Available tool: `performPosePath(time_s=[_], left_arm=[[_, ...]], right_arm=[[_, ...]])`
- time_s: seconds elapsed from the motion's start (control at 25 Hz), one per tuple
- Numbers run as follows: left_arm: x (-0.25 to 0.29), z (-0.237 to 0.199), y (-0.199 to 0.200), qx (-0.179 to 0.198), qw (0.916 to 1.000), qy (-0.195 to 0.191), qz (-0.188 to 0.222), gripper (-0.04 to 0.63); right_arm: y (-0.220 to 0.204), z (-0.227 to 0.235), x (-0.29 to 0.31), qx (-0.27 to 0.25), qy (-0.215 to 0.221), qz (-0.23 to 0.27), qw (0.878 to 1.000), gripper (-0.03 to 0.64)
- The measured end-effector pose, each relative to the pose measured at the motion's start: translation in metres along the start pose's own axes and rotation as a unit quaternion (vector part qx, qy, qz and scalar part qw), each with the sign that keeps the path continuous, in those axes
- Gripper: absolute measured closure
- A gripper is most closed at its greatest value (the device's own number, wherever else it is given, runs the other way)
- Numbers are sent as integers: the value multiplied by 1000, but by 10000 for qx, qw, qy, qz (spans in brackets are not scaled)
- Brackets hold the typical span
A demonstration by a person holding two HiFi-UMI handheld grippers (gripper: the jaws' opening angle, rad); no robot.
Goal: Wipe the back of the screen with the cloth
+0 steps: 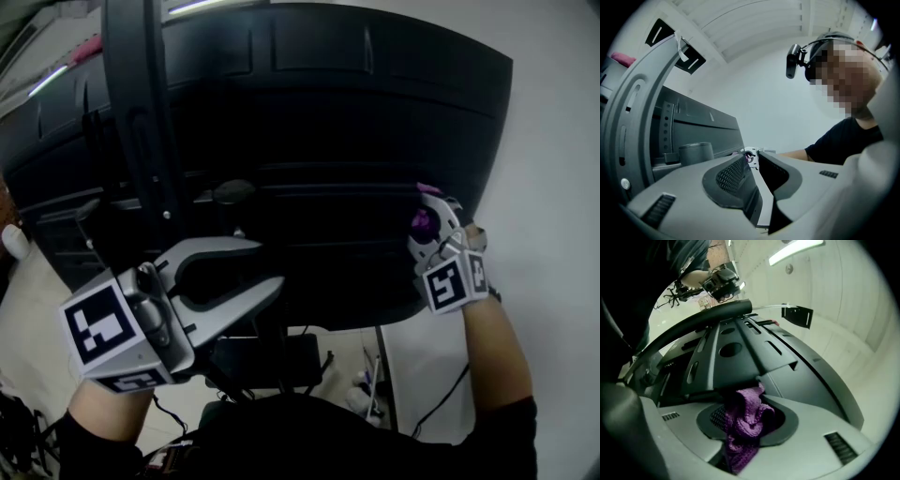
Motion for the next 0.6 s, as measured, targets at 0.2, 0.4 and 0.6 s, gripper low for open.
performPosePath(time_s=[0.2, 0.4, 0.6], left_arm=[[6, 14, -10, -106, 9999, -74, -41, 497], [12, 25, -32, -310, 9991, -225, -201, 497], [14, 34, -58, -644, 9967, -342, -365, 497]], right_arm=[[-7, -8, 9, -102, -188, 184, 9996, 489], [-57, 17, -22, 128, -537, -196, 9983, 488], [-131, 36, -63, 1017, -1228, -1125, 9808, 488]])
Point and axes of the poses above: the fingertips, and each gripper's own axes: x forward along the fingers, z to its right, y out of its top, the point moved 6 cm from there along -x, backward along the fingers, and after that the axes turned 6 degrees about x, right-handed, at the moved point
